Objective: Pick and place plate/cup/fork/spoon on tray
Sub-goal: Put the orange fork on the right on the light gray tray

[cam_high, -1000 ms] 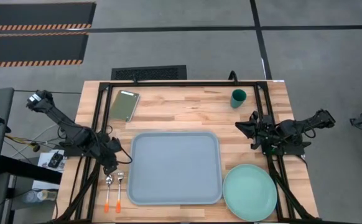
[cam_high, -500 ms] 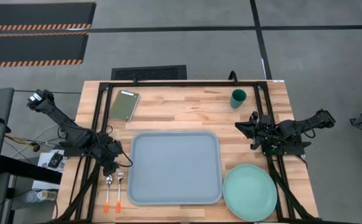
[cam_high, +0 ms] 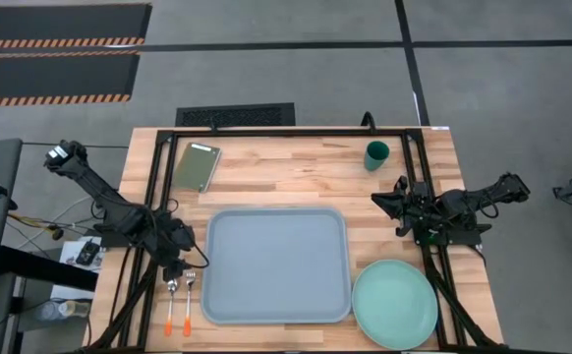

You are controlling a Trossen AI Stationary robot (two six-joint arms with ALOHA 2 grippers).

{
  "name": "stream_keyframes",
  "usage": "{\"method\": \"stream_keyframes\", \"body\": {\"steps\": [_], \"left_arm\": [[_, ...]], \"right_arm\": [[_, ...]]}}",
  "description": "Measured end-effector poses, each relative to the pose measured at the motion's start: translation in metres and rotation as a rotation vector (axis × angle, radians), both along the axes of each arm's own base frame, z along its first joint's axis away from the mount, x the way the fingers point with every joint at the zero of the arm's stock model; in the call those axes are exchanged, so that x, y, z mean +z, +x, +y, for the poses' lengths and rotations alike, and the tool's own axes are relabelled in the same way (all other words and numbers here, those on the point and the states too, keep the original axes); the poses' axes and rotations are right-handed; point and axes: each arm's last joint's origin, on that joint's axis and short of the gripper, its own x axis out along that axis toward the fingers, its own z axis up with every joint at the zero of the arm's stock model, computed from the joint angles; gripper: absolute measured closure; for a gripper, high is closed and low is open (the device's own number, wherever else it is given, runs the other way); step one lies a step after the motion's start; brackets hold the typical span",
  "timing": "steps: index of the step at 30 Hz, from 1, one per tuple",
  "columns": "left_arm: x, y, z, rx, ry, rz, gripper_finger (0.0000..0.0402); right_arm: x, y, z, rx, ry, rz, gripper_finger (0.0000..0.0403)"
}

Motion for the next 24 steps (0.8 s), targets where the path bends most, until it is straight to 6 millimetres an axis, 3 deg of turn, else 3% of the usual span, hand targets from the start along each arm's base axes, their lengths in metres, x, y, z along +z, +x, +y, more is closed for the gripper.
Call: {"method": "stream_keyframes", "body": {"steps": [10, 24], "left_arm": [[-0.017, 0.007, -0.013, -0.078, 0.064, 0.100, 0.0125], [-0.016, 0.011, -0.017, -0.116, 0.056, 0.060, 0.0125]], "right_arm": [[0.000, 0.000, 0.000, 0.001, -0.001, 0.000, 0.0337], [0.000, 0.000, 0.000, 0.002, -0.002, 0.001, 0.0337]]}}
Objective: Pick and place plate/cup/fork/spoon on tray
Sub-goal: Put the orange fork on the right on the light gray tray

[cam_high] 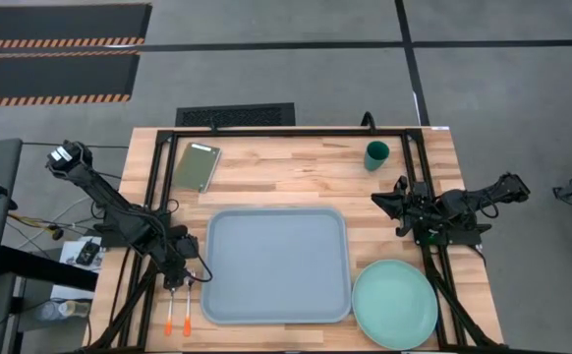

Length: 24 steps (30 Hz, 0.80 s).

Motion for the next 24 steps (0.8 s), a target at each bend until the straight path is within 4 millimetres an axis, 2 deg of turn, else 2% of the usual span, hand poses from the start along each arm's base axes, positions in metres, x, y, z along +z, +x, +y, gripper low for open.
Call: {"method": "stream_keyframes", "body": {"steps": [7, 14, 18, 24], "left_arm": [[-0.019, -0.005, 0.002, 0.012, -0.059, 0.031, 0.0125], [-0.019, -0.005, 0.003, -0.003, -0.048, 0.025, 0.0130], [-0.019, -0.005, 0.003, -0.010, -0.045, 0.023, 0.0162], [-0.019, -0.005, 0.003, -0.016, -0.030, 0.009, 0.0237]], "right_arm": [[-0.001, 0.000, 0.000, 0.000, -0.003, 0.007, 0.0337], [-0.001, 0.000, 0.000, 0.000, -0.003, 0.006, 0.0337], [-0.001, 0.000, 0.000, 0.000, -0.003, 0.007, 0.0337], [-0.001, 0.000, 0.000, -0.001, -0.003, 0.007, 0.0337]]}}
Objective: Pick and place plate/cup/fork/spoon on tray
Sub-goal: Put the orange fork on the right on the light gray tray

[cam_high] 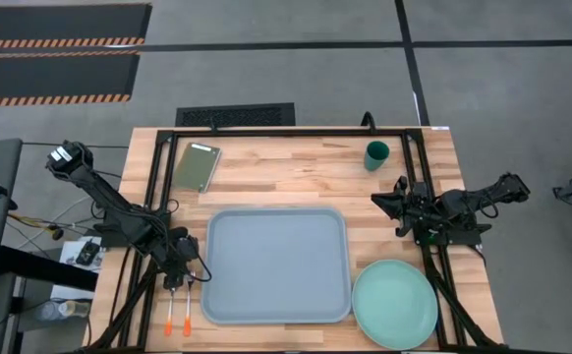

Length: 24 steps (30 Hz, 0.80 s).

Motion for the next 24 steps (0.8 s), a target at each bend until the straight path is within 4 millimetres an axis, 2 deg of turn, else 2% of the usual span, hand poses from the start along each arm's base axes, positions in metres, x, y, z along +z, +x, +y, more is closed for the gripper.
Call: {"method": "stream_keyframes", "body": {"steps": [11, 24], "left_arm": [[0.0015, 0.0010, -0.0010, -0.003, -0.013, -0.010, 0.0383], [0.0072, -0.0001, -0.0021, 0.034, -0.088, 0.016, 0.0399]], "right_arm": [[-0.0016, 0.0003, 0.0001, 0.000, -0.006, 0.017, 0.0337], [-0.0030, 0.0005, 0.0002, 0.000, -0.011, 0.029, 0.0336]]}}
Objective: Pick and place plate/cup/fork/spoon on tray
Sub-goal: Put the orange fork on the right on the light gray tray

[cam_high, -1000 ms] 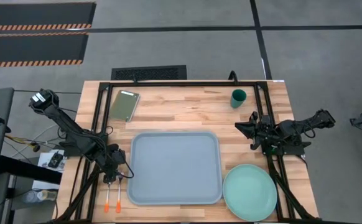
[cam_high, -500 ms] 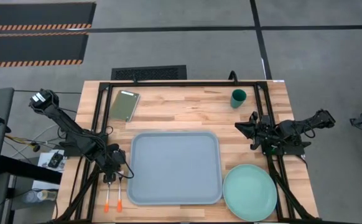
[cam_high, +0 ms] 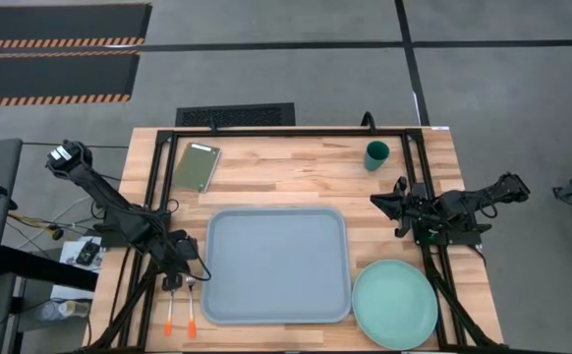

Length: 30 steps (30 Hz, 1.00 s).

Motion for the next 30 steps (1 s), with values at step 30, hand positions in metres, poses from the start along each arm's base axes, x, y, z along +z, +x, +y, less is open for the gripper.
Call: {"method": "stream_keyframes", "body": {"steps": [30], "left_arm": [[0.098, 0.030, -0.001, 0.149, -0.180, -0.144, 0.0400]], "right_arm": [[-0.003, 0.000, 0.000, 0.000, -0.010, 0.028, 0.0337]]}}
